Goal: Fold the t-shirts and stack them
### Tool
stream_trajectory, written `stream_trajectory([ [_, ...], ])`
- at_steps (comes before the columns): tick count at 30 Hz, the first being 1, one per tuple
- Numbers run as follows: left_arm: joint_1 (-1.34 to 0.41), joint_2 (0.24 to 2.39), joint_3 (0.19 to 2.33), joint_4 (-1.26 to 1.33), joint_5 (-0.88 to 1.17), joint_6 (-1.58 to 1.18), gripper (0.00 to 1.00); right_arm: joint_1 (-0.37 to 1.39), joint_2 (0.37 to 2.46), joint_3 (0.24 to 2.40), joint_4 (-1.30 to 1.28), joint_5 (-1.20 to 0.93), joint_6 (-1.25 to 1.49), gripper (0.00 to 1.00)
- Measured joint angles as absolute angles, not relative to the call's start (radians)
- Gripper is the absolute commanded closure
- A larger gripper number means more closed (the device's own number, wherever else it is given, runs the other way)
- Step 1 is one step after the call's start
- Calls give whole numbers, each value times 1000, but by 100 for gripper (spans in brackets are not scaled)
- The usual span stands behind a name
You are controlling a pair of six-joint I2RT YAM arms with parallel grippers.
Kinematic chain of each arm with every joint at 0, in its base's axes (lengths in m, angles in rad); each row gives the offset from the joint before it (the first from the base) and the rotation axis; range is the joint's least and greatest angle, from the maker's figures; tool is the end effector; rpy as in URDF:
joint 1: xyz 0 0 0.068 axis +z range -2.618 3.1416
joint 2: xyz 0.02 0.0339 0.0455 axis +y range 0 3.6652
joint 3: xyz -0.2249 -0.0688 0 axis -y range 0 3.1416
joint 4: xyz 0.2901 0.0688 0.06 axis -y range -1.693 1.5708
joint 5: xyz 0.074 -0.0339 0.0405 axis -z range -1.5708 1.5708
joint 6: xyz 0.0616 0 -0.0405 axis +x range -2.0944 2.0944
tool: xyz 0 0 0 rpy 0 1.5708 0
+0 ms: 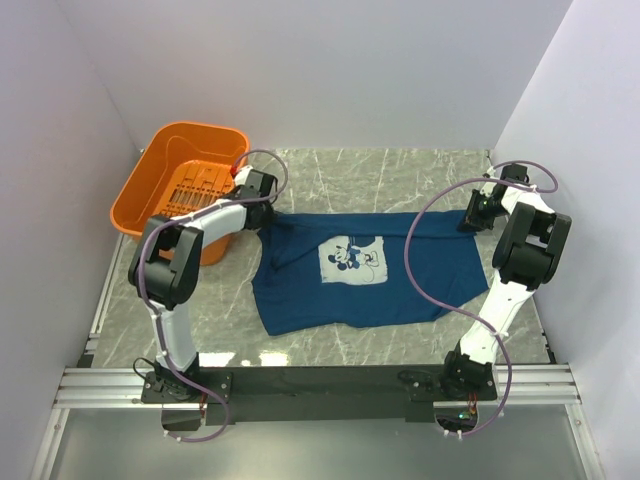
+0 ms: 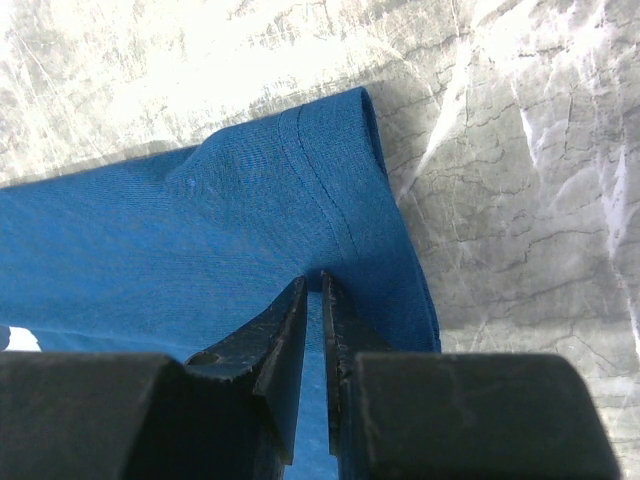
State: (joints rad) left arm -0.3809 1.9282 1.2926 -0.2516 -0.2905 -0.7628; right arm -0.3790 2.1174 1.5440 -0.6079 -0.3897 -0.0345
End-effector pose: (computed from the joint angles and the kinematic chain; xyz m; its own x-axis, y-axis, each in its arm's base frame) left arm 0.4259 -0.1516 0.0971 -0.6504 -0.4527 -0.6100 -0.3612 0.8907 -0.2759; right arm 0.4387 -0.1495 0.0775 -0.8661 0.3106 -0.3916 0.1785 0.9240 0.3381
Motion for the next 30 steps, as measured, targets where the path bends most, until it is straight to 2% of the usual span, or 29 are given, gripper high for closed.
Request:
stream_trajectory([
  [7,-373,1822,1201,-246,-217,-722,56,-382,2117,1544,-608,-390,-35,81],
  [17,-370,1629,995,-155,-147,-692,57,-392,2117,1544,-610,-392,-35,81],
  [30,-370,1814,1111,-150,-246,-672,57,-392,2117,1544,-614,-395,-37,81],
])
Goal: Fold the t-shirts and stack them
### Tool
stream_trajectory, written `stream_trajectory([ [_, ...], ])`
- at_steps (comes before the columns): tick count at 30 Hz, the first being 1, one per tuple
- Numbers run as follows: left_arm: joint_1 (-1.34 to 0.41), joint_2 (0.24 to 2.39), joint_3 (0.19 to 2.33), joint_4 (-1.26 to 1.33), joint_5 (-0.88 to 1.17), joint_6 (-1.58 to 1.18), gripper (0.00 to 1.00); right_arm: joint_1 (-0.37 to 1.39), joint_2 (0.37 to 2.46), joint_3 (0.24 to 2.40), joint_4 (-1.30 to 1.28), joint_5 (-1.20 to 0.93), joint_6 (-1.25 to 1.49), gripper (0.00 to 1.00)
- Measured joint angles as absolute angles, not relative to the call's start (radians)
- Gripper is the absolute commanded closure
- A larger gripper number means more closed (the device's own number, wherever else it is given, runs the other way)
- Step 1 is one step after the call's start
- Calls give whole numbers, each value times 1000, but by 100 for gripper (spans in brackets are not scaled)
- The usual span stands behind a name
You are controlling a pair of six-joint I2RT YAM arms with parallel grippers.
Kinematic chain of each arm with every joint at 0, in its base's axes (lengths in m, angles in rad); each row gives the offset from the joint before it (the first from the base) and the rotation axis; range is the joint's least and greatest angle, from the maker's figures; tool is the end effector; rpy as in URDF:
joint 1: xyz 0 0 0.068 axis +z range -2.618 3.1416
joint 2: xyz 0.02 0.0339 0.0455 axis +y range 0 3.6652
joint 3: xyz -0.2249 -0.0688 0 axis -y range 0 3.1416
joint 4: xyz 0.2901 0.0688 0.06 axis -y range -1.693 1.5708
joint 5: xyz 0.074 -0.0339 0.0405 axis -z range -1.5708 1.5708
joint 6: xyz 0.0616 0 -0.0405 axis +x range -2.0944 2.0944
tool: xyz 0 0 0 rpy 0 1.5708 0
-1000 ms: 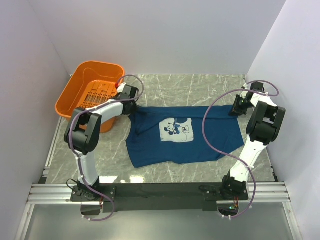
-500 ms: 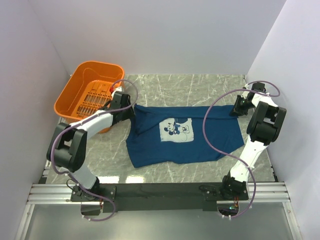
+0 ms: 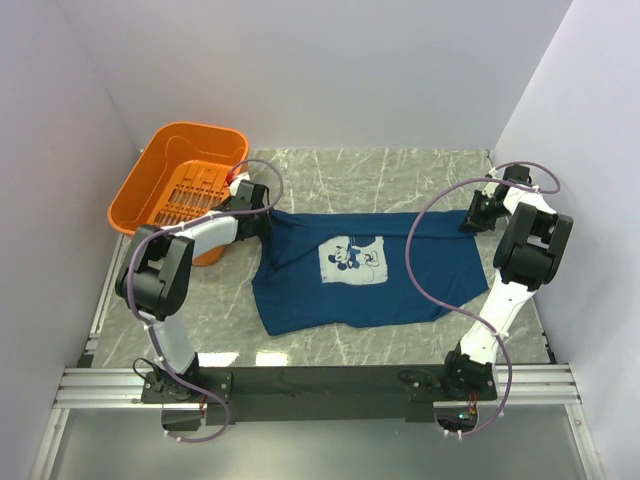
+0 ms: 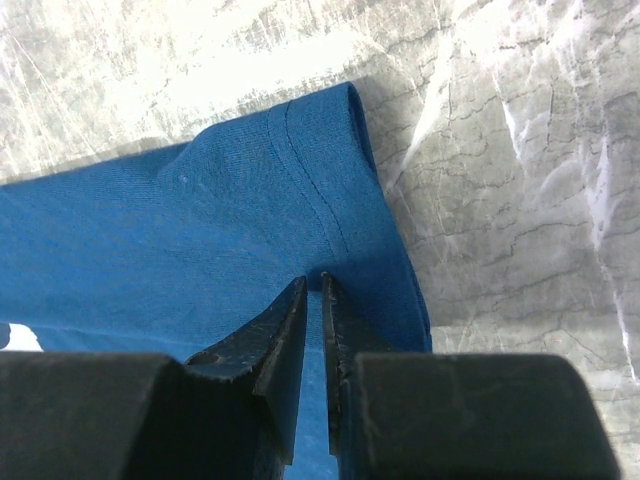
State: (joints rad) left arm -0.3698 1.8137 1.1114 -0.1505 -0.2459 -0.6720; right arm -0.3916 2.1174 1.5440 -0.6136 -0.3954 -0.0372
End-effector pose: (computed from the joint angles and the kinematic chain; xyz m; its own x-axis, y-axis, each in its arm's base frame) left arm 0.3992 -0.1386 0.0895 -0.6748 -0.3860 -0.6290 -0.2797 0.9225 -0.2661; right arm 0.4362 -0.1545 0.0773 -0.8646 0.3199 -0.3875 0.1869 0.9206 0.3430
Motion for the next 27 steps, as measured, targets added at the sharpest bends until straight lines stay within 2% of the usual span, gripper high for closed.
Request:
stream_trajectory([
  [9,-382,1916,1219,-168,-339,-625,57,-392,2117,1544,-615,-405,-38,81],
  [27,-448,1910,1181,-208,-469,-382,57,-392,2117,1544,-616,-413,-38,81],
])
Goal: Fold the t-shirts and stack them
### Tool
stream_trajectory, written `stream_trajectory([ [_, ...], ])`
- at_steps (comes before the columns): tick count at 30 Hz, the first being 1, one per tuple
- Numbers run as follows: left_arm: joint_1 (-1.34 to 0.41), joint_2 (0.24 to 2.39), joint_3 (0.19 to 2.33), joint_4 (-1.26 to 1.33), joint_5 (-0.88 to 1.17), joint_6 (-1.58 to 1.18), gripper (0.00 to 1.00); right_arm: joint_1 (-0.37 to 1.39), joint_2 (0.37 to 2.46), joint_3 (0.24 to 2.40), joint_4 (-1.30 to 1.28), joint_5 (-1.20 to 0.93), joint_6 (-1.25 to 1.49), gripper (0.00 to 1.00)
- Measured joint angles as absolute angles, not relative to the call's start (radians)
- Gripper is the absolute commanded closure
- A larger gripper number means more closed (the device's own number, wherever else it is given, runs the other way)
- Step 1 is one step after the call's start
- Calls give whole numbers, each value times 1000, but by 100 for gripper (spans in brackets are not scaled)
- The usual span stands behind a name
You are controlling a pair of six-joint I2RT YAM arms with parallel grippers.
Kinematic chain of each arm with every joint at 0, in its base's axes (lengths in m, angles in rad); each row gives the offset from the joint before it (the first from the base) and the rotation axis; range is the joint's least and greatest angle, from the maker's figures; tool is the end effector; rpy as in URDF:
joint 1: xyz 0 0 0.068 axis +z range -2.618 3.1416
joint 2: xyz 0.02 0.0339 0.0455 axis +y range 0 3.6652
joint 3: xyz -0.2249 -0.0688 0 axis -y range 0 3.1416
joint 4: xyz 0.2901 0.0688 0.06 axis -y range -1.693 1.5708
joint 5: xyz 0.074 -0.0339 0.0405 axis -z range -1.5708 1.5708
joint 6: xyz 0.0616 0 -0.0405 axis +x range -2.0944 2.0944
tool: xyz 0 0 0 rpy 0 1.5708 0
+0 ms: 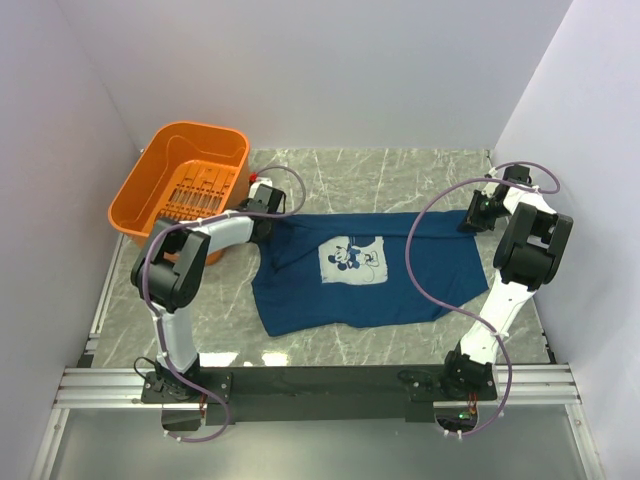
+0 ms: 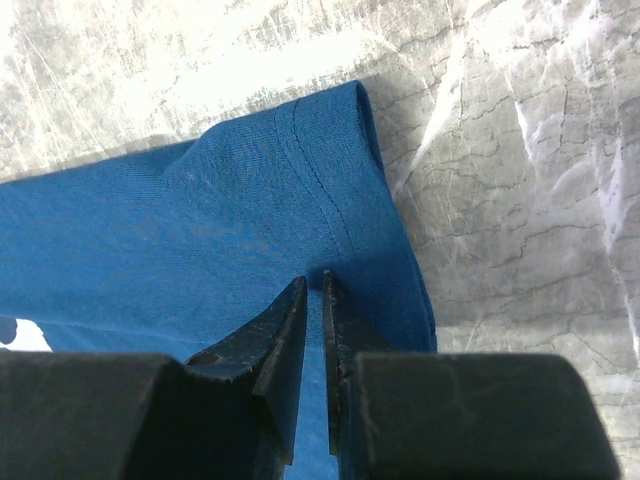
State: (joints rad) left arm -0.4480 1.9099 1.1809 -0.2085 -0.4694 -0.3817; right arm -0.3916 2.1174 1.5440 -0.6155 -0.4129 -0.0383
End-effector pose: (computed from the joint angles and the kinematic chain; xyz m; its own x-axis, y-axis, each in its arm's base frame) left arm 0.3973 -0.1600 0.0732 -0.7283 -0.0186 -0.6850 -0.1360 0.9837 0.1179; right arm 0.4362 -0.1534 0.0776 -0.8652 0.3193 -0.3867 0.1784 0.9166 0.3578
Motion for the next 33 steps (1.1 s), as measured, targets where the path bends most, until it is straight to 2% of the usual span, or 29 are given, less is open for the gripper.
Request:
stream_trajectory([
  [9,-408,1948,1234,-228,-476,-300,59,-392,2117,1544,-618,-416,-38,81],
  [11,-391,1948,1241,-239,-466,-290,70,-392,2117,1544,-619,-421,-38,81],
  [12,-384,1948,1245,-245,-461,-281,82,-392,2117,1544,-620,-422,-38,81],
  [16,-364,1949,1248,-264,-439,-266,99,-392,2117,1544,-620,-424,-38,81],
  [20,-356,1950,1248,-278,-416,-256,99,-392,2117,1546,-623,-423,-39,81],
  [22,-357,1950,1248,-279,-405,-256,91,-392,2119,1552,-629,-422,-39,81],
  [24,-356,1950,1248,-283,-395,-256,74,-392,2121,1560,-632,-419,-42,81],
  [26,-356,1942,1247,-283,-390,-257,69,-392,2127,1569,-634,-418,-43,81],
  [33,-343,1855,1242,-292,-318,-280,67,-392,2132,1571,-639,-418,-45,81],
])
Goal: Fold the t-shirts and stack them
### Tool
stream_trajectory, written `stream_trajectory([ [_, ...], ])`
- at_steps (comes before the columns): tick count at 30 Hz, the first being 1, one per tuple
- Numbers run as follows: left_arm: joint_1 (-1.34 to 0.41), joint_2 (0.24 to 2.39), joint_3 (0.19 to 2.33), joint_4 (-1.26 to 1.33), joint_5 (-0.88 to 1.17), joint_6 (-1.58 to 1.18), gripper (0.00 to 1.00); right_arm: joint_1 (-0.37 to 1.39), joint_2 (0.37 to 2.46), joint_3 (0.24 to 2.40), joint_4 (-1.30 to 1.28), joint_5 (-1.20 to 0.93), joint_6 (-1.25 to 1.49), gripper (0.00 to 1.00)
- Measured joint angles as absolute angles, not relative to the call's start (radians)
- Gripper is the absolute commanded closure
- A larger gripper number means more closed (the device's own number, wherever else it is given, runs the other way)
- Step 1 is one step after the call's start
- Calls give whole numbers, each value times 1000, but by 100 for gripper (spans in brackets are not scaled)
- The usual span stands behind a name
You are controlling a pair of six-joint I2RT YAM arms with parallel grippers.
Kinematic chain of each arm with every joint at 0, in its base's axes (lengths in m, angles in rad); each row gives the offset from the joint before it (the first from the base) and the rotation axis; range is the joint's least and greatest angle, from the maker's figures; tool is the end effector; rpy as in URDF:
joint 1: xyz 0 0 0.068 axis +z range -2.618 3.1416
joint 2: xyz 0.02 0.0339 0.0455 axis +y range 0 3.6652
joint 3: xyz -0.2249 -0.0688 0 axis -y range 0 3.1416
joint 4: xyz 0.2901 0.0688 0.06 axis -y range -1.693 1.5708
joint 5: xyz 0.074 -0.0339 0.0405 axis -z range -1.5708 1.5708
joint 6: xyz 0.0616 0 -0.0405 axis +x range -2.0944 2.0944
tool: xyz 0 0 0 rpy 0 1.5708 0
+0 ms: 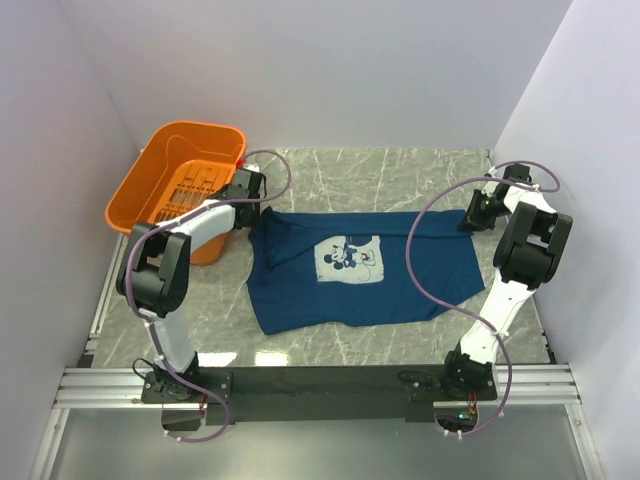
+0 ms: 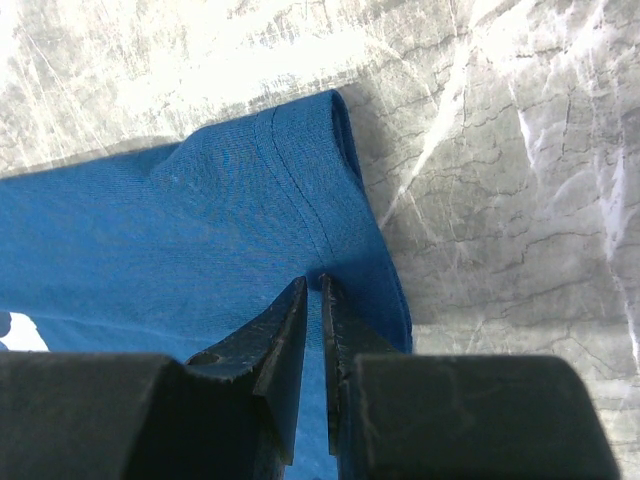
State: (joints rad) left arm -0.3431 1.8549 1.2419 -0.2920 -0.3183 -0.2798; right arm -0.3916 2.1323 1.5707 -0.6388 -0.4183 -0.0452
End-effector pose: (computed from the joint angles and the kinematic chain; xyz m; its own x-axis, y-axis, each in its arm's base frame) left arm 0.4177 -0.1288 0.1074 -0.7498 -0.0107 -0.6616 -0.0724 0.9952 0.0660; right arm 0.4388 -0.1541 0.0787 -0.8704 0.3147 -0.3787 0.1737 0.9159 0.3619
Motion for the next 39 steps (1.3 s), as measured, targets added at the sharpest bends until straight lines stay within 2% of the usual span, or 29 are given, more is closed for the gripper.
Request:
stream_trajectory([
  [10,-341,1831,1289,-287,-116,-382,66,-392,2132,1571,-639,-419,-46,81],
  [20,-341,1967,1420,-275,-88,-489,65,-392,2132,1571,-640,-420,-45,81],
  [23,-341,2008,1443,-276,-94,-505,70,-392,2132,1571,-640,-420,-46,82],
  [26,-341,2021,1443,-284,-99,-523,90,-392,2132,1571,-640,-420,-46,81],
  [27,-341,2022,1443,-289,-101,-527,99,-392,2132,1571,-639,-420,-46,82],
  [35,-344,1951,1351,-284,-142,-595,99,-392,2132,1571,-639,-420,-46,82],
  [39,-344,1859,1258,-305,-167,-691,93,-392,2132,1571,-639,-420,-46,82],
])
